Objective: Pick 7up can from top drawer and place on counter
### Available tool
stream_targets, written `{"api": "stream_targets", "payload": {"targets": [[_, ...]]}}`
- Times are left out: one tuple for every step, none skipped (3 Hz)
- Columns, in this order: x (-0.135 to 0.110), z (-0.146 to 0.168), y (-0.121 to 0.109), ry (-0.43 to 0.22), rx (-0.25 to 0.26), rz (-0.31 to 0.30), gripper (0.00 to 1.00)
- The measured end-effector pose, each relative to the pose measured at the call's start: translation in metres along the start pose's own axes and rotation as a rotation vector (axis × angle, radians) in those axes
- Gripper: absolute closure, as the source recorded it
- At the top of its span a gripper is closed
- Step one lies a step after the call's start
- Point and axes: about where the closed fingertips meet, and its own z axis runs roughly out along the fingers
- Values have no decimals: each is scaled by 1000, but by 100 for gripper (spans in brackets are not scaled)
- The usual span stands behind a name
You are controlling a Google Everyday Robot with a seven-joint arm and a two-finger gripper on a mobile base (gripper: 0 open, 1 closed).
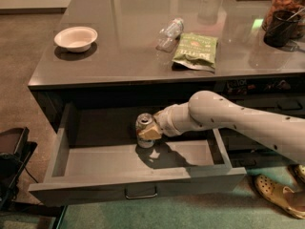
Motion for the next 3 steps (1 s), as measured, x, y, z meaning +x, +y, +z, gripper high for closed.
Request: {"api": "stream_targets", "payload": {"targets": [[-22,-12,12,-14,-34,-40,100],[-61,-38,33,-22,-72,-107,100],[-109,-73,48,-10,-89,-174,100]]}}
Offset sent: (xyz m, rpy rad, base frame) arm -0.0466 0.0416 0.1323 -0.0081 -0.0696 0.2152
